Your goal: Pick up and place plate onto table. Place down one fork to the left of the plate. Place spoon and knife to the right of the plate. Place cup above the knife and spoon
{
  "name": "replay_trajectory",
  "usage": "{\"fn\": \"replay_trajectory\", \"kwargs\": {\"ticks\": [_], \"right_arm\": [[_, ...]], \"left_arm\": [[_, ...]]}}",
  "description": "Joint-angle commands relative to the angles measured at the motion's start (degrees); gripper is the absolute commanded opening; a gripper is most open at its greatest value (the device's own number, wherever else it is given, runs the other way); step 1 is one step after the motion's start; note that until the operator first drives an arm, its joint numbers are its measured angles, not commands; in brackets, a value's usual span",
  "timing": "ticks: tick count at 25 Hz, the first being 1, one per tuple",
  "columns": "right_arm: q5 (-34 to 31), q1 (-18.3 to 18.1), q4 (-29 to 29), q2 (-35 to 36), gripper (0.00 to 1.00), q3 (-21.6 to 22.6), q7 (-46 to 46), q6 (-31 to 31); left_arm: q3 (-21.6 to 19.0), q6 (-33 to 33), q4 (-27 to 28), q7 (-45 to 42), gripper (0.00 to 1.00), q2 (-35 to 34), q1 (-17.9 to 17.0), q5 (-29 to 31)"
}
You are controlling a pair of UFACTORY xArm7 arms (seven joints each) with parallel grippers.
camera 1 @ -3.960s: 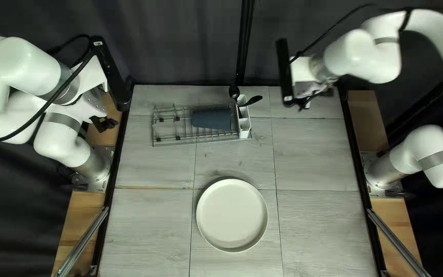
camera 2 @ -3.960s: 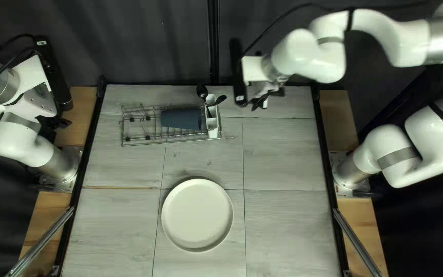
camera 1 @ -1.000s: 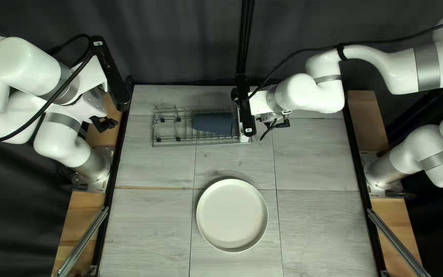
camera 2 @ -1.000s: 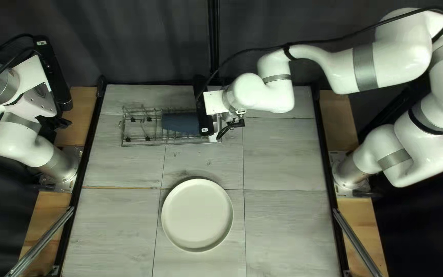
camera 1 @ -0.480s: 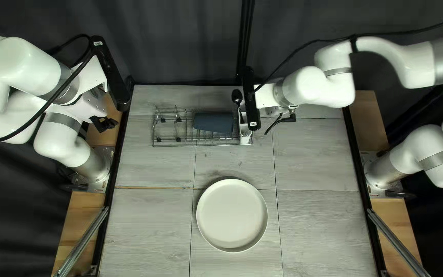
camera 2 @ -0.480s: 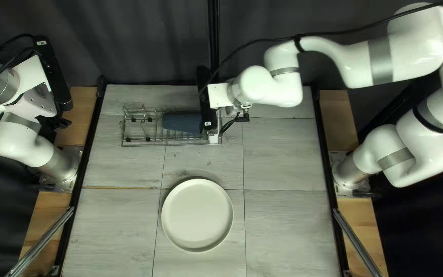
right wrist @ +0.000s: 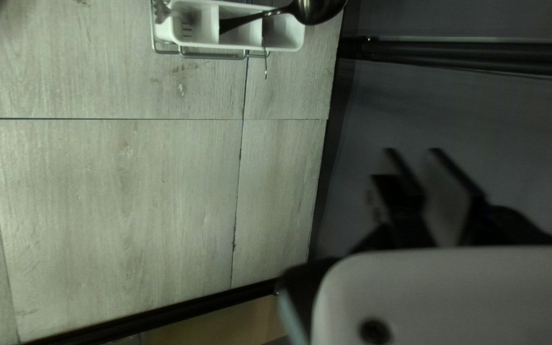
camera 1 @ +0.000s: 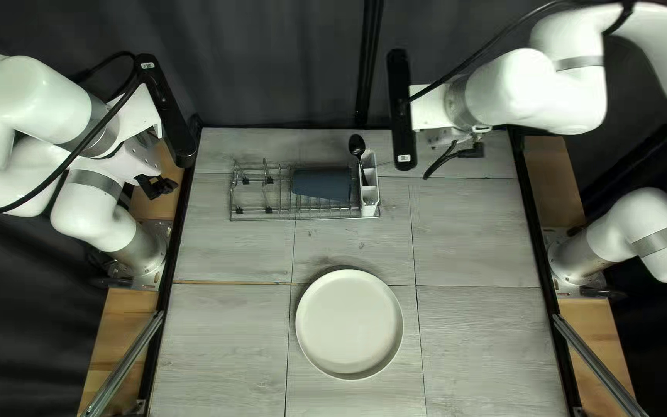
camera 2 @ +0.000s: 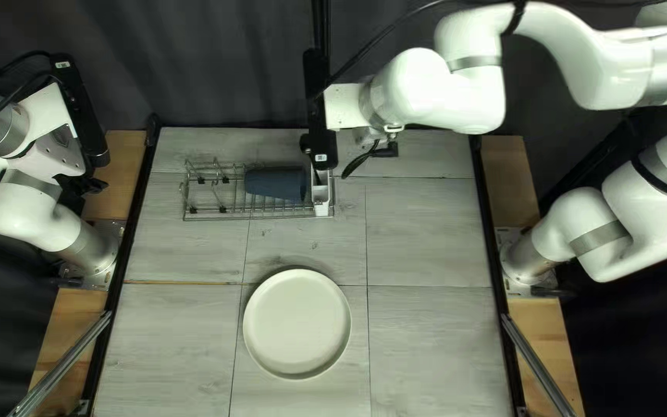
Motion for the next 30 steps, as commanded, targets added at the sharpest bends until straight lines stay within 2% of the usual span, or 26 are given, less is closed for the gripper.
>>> {"fn": "replay_trajectory", "kwargs": {"ticks": [1, 3, 7, 17, 18, 19, 20, 21, 22, 30], "right_arm": [[0.3, 0.1, -5.6, 3.6, 1.00, -1.2, 3.7, -8.4], [1.0, -0.4, -6.8, 6.7, 1.00, -2.6, 3.5, -13.1], [2.4, -1.3, -7.9, 10.5, 1.00, -4.5, 2.2, -18.7], [4.7, -3.6, -10.3, 14.8, 1.00, -8.1, -1.4, -27.1], [5.1, -3.7, -10.3, 15.1, 0.97, -8.2, -1.8, -27.4], [5.3, -3.8, -10.3, 15.3, 0.89, -8.3, -2.0, -27.7], [5.7, -3.9, -10.3, 15.6, 0.68, -8.5, -2.4, -28.2], [5.9, -3.9, -10.3, 15.7, 0.04, -8.5, -2.5, -28.3], [6.1, -3.8, -10.2, 15.8, 0.00, -8.5, -2.6, -28.4], [6.9, -3.7, -8.9, 16.0, 0.00, -8.3, -3.5, -27.1]], "left_arm": [[0.0, 0.0, 0.0, 0.0, 1.00, 0.0, 0.0, 0.0], [0.0, 0.0, 0.0, 0.0, 1.00, 0.0, 0.0, 0.0], [0.0, 0.0, 0.0, 0.0, 1.00, 0.0, 0.0, 0.0], [0.0, 0.0, 0.0, 0.0, 1.00, 0.0, 0.0, 0.0], [0.0, 0.0, 0.0, 0.0, 1.00, 0.0, 0.0, 0.0], [0.0, 0.0, 0.0, 0.0, 1.00, 0.0, 0.0, 0.0], [0.0, 0.0, 0.0, 0.0, 1.00, 0.0, 0.0, 0.0], [0.0, 0.0, 0.0, 0.0, 1.00, 0.0, 0.0, 0.0], [0.0, 0.0, 0.0, 0.0, 1.00, 0.0, 0.0, 0.0], [0.0, 0.0, 0.0, 0.0, 1.00, 0.0, 0.0, 0.0]]}}
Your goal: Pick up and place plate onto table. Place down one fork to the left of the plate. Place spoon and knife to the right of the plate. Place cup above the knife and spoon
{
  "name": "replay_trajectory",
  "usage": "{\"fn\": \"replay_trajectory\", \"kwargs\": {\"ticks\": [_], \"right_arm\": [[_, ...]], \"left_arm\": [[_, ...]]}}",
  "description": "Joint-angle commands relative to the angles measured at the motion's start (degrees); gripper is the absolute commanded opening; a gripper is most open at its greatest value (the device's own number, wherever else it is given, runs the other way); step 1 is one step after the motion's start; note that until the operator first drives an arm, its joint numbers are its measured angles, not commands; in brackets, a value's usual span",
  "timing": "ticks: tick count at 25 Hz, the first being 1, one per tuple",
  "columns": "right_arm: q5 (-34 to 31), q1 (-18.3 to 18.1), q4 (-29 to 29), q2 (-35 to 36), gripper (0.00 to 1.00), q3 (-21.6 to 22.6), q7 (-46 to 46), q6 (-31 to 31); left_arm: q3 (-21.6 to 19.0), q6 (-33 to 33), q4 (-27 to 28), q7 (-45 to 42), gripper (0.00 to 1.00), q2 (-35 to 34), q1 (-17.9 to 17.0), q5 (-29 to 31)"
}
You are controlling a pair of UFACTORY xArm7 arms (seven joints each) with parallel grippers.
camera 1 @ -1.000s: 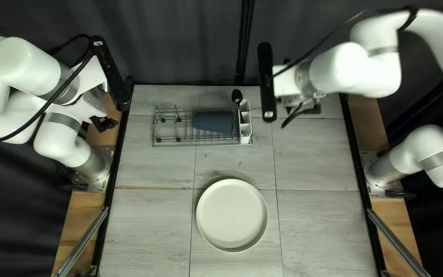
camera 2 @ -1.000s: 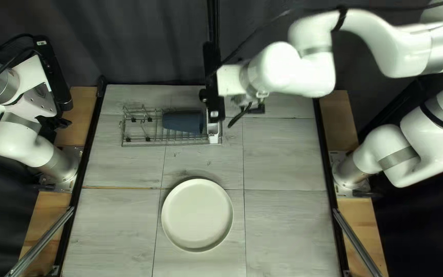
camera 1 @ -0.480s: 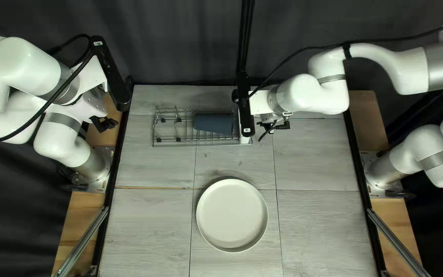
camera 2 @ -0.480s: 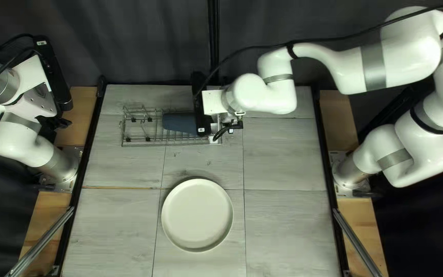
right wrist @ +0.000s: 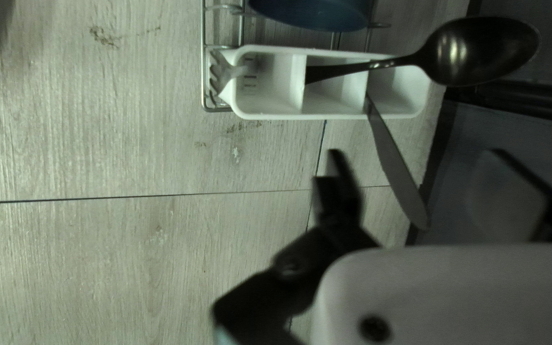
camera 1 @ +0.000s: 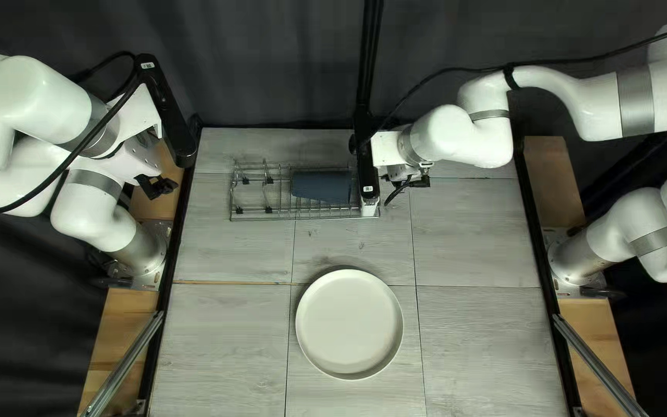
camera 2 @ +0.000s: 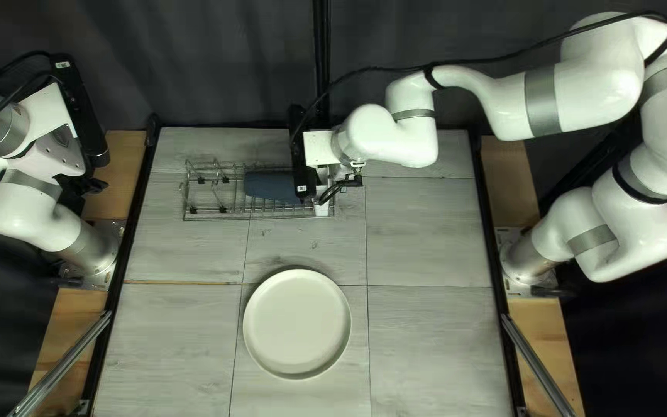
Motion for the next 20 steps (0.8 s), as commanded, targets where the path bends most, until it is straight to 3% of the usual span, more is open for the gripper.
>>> {"fn": "replay_trajectory", "kwargs": {"ticks": [1, 9, 20], "right_arm": [[-0.2, 0.1, 0.2, -0.4, 0.00, 0.2, 0.2, 0.9], [-2.9, 1.1, 3.2, -5.1, 0.00, 2.7, 2.4, 9.5], [-3.0, 2.2, 19.6, -10.6, 0.00, 7.9, -1.4, 33.6]], "left_arm": [[0.0, 0.0, 0.0, 0.0, 1.00, 0.0, 0.0, 0.0], [0.0, 0.0, 0.0, 0.0, 1.00, 0.0, 0.0, 0.0], [0.0, 0.0, 0.0, 0.0, 1.00, 0.0, 0.0, 0.0]]}}
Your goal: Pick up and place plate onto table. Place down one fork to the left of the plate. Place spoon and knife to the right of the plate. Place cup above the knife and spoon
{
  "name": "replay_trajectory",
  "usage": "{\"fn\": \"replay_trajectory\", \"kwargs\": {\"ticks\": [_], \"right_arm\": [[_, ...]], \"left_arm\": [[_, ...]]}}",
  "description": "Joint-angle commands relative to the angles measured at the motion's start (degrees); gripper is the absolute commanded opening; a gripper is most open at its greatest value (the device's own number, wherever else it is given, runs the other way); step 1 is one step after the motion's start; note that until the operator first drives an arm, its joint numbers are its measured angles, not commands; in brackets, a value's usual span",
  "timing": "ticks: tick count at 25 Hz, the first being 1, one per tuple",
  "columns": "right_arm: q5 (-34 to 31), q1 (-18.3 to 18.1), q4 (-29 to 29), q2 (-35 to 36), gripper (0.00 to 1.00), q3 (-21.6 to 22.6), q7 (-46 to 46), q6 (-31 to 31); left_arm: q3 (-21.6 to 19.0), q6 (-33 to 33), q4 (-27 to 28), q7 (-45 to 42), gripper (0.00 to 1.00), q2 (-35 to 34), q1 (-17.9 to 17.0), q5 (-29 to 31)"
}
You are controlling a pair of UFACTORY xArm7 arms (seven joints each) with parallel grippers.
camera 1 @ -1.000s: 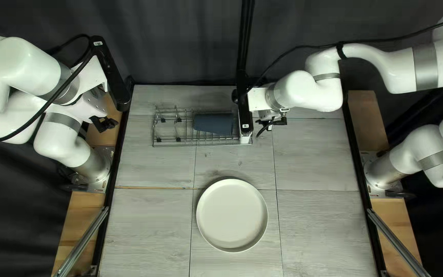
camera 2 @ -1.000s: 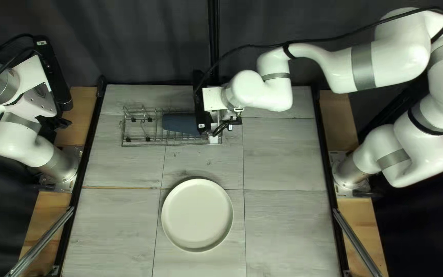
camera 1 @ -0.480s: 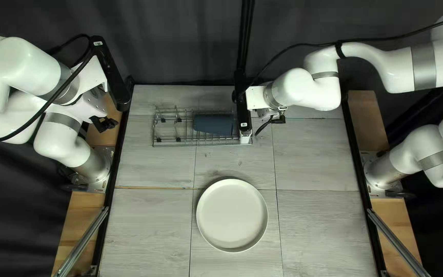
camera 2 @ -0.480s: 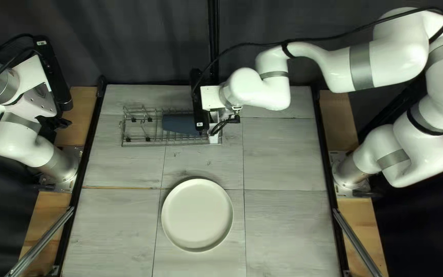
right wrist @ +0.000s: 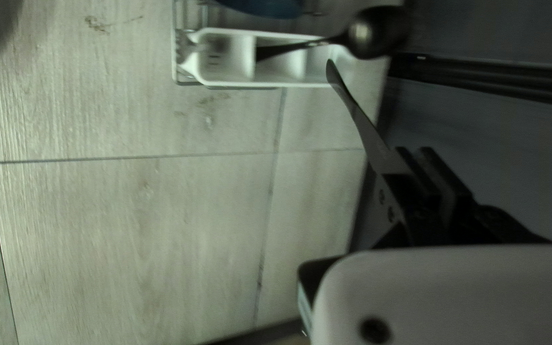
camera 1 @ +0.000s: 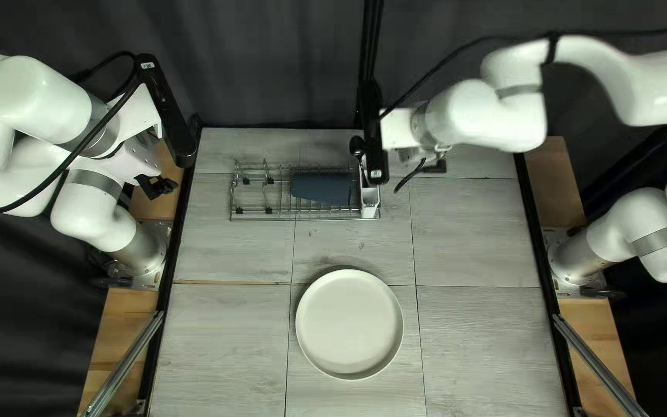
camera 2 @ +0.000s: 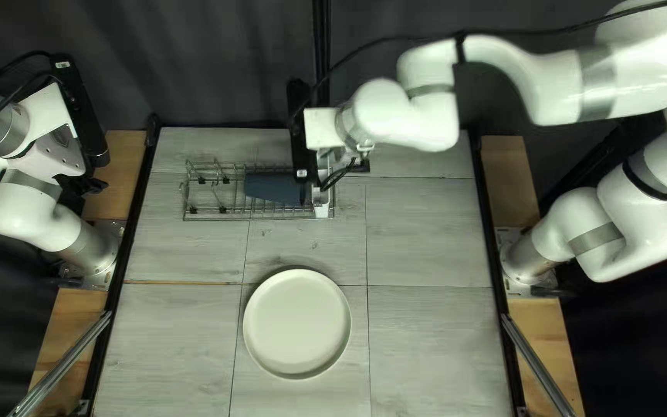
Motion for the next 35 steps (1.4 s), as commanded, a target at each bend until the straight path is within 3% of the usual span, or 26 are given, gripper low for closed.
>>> {"fn": "replay_trajectory", "kwargs": {"ticks": [1, 8, 11, 21, 25, 30, 35], "right_arm": [[1.7, 0.8, 6.5, -1.7, 0.00, 1.8, -2.3, 9.3], [9.9, 2.8, 12.8, -3.9, 0.00, 3.1, -5.4, 22.9], [16.2, 4.9, 11.9, -5.0, 0.00, 4.1, -5.8, 26.0], [15.2, 4.8, 10.2, -6.3, 0.00, 4.1, -6.4, 25.0], [24.9, 4.7, 3.3, -13.7, 0.00, 1.5, -4.5, 21.4], [35.0, 6.5, -2.8, -17.0, 0.00, 2.4, -1.2, 17.8], [37.2, 7.8, -2.8, -15.3, 0.00, 2.9, -1.1, 18.4]], "left_arm": [[0.0, 0.0, 0.0, 0.0, 1.00, 0.0, 0.0, 0.0], [0.0, 0.0, 0.0, 0.0, 1.00, 0.0, 0.0, 0.0], [0.0, 0.0, 0.0, 0.0, 1.00, 0.0, 0.0, 0.0], [0.0, 0.0, 0.0, 0.0, 1.00, 0.0, 0.0, 0.0], [0.0, 0.0, 0.0, 0.0, 1.00, 0.0, 0.0, 0.0], [0.0, 0.0, 0.0, 0.0, 1.00, 0.0, 0.0, 0.0], [0.0, 0.0, 0.0, 0.0, 1.00, 0.0, 0.0, 0.0]]}}
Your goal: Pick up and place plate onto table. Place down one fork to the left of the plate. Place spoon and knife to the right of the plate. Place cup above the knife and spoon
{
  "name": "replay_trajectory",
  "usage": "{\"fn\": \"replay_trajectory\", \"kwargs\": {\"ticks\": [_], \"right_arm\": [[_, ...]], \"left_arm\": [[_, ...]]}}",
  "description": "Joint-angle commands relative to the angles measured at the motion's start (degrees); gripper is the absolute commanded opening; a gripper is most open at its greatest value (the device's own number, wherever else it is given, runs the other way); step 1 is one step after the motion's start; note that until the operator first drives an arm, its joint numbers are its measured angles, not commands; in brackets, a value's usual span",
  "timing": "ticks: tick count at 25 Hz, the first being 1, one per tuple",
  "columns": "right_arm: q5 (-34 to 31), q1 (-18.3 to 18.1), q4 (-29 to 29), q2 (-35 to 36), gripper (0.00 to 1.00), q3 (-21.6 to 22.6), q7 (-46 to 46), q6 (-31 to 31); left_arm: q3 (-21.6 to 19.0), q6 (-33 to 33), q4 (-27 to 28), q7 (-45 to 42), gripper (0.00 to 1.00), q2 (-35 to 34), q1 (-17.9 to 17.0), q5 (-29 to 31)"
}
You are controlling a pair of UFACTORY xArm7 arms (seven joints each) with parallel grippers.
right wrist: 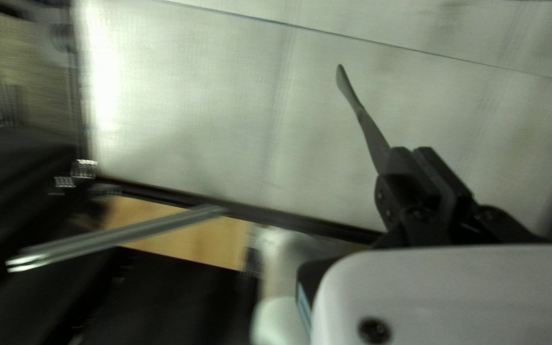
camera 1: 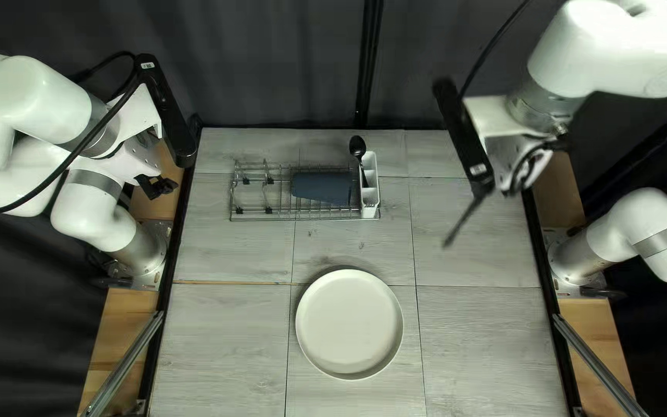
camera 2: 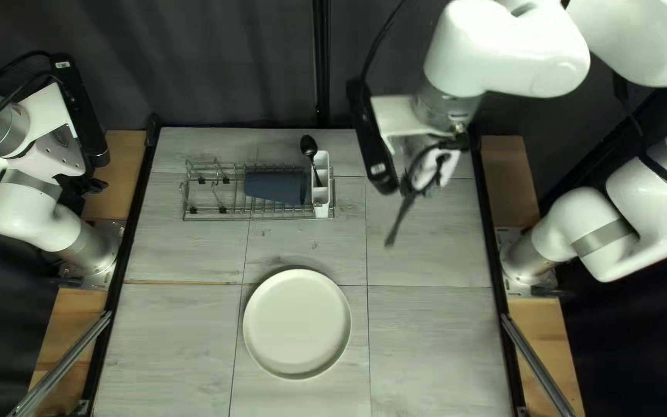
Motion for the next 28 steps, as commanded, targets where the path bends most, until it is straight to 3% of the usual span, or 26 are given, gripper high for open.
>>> {"fn": "replay_trajectory", "kwargs": {"ticks": [1, 6, 15, 28], "right_arm": [[1.0, 0.5, -0.3, 0.3, 0.00, 0.2, 0.2, -0.1], [0.3, 0.6, -1.5, -0.5, 0.00, 0.6, -0.5, -1.2], [13.7, 2.4, -13.9, -3.5, 0.00, -4.3, -7.2, -15.0], [25.8, 6.1, -23.3, 3.4, 0.00, -13.9, -23.7, -24.0]], "left_arm": [[0.0, 0.0, 0.0, 0.0, 1.00, 0.0, 0.0, 0.0], [0.0, 0.0, 0.0, 0.0, 1.00, 0.0, 0.0, 0.0], [0.0, 0.0, 0.0, 0.0, 1.00, 0.0, 0.0, 0.0], [0.0, 0.0, 0.0, 0.0, 1.00, 0.0, 0.0, 0.0]]}}
